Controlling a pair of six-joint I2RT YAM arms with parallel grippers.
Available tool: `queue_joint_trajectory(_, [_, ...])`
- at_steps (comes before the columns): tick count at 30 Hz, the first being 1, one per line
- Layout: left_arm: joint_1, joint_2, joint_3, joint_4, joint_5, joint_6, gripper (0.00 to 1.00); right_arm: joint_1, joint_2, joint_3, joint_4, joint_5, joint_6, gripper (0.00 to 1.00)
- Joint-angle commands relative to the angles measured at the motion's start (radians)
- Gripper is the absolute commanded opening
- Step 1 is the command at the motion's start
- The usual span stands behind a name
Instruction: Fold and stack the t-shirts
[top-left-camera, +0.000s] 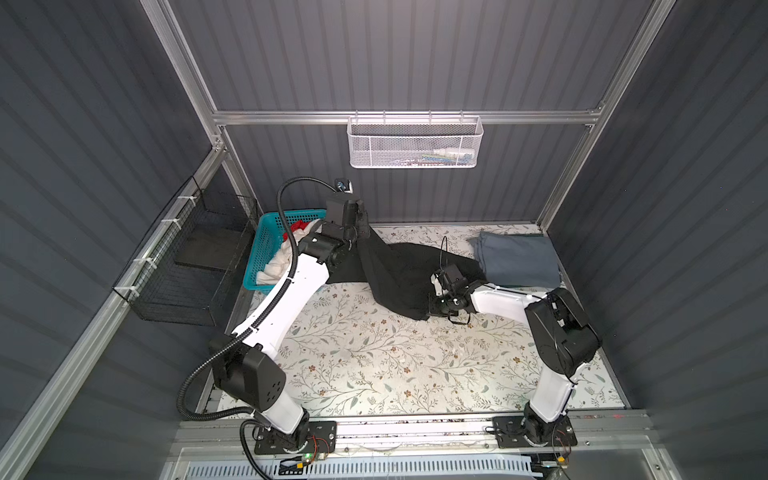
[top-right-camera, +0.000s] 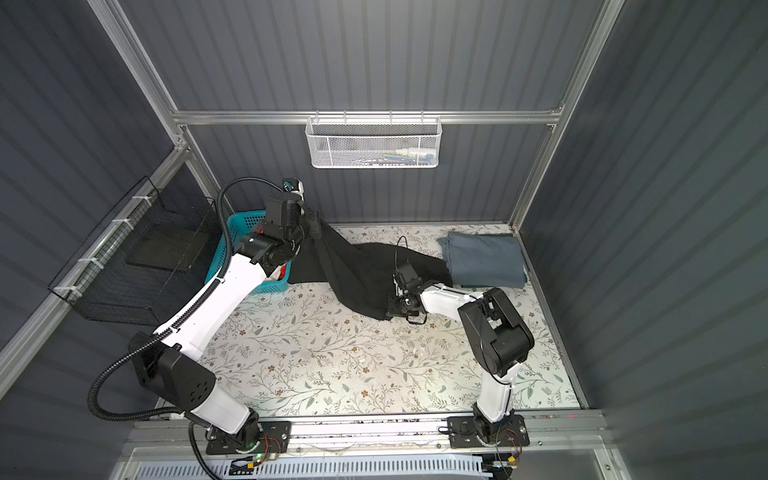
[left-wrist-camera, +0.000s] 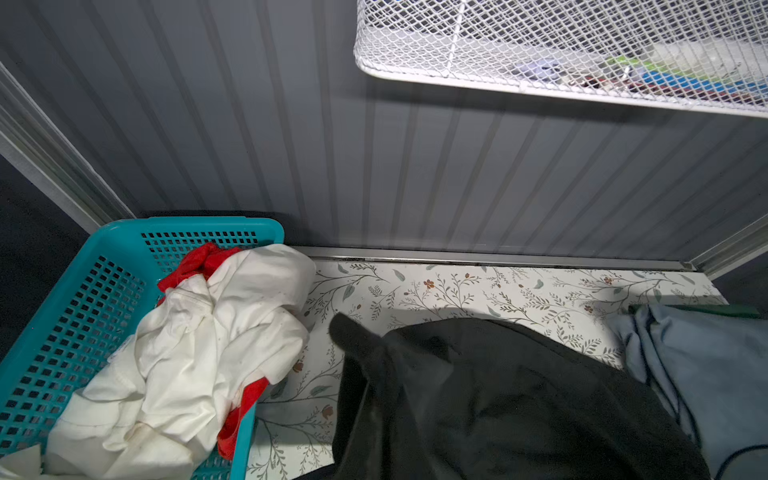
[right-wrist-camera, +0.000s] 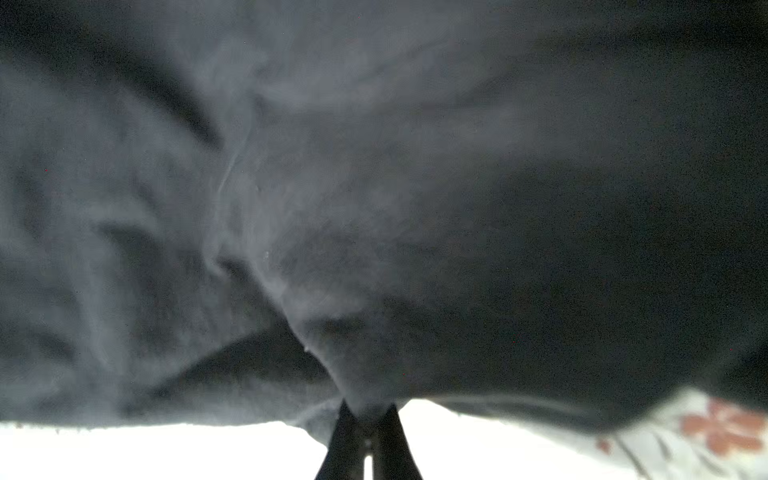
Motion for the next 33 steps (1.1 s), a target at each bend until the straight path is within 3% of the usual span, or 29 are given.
queue_joint_trajectory(1, [0.008, -0.041, 0.042, 0.025, -0.058, 0.045, 0.00, 0.002, -0.078, 0.020, -0.083, 0.126, -0.041, 0.00])
queue_joint_trajectory(5, [0.007, -0.042, 0.051, 0.020, -0.093, 0.069, 0.00, -0.003, -0.177, 0.065, -0.205, 0.224, -0.089, 0.00])
queue_joint_trajectory(12, [0.007, -0.081, 0.051, 0.024, -0.141, 0.090, 0.00, -0.034, -0.297, 0.322, -0.440, 0.358, -0.204, 0.00])
queue_joint_trajectory(22, [0.007, -0.169, 0.111, 0.012, -0.168, 0.119, 0.00, -0.081, -0.267, 0.803, -0.574, 0.450, -0.387, 0.00])
queue_joint_trajectory(26, [0.007, -0.251, 0.072, 0.055, -0.146, 0.113, 0.00, -0.081, -0.320, 0.839, -0.601, 0.440, -0.413, 0.00])
queue_joint_trajectory(33, [-0.015, -0.371, 0.082, 0.036, -0.030, 0.070, 0.00, -0.080, -0.525, 0.740, -0.591, 0.335, -0.375, 0.00])
